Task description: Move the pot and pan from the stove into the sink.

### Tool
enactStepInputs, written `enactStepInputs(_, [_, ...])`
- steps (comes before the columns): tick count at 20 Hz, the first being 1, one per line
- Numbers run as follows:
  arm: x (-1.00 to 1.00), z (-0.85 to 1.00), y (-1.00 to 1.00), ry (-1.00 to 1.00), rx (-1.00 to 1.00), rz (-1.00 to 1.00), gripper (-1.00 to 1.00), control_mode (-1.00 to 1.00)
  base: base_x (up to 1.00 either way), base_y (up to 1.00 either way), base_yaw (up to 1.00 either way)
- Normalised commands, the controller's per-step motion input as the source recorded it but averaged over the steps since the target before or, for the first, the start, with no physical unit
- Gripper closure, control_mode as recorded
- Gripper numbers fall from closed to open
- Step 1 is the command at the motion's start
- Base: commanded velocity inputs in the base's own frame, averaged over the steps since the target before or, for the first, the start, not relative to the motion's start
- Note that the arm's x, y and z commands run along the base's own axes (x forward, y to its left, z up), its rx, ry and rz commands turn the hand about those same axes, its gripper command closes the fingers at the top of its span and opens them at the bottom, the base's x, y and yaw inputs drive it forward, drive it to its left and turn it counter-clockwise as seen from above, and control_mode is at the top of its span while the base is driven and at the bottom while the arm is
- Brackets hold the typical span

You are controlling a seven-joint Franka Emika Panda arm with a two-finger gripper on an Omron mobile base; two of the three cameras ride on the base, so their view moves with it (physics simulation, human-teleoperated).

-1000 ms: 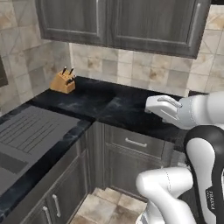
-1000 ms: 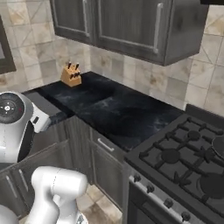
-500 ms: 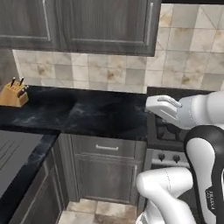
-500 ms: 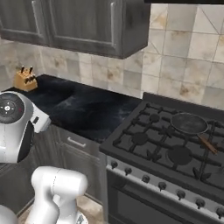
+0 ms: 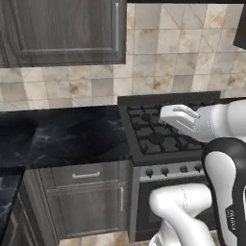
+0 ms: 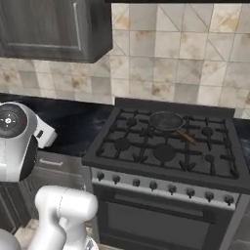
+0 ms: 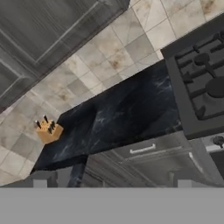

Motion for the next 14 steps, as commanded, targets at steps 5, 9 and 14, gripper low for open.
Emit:
enactStepInputs(5, [0.00, 0.00, 0.00, 0.00, 0.00, 0.00, -1.00, 1.00, 0.03, -0.14, -0.49])
enactStepInputs(9, [0.00, 0.00, 0.00, 0.00, 0.00, 0.00, -1.00, 1.00, 0.00, -0.11, -0.08])
enactStepInputs(14, [0.00, 0.00, 0.00, 0.00, 0.00, 0.00, -1.00, 1.00, 0.11, -0.42, 0.00])
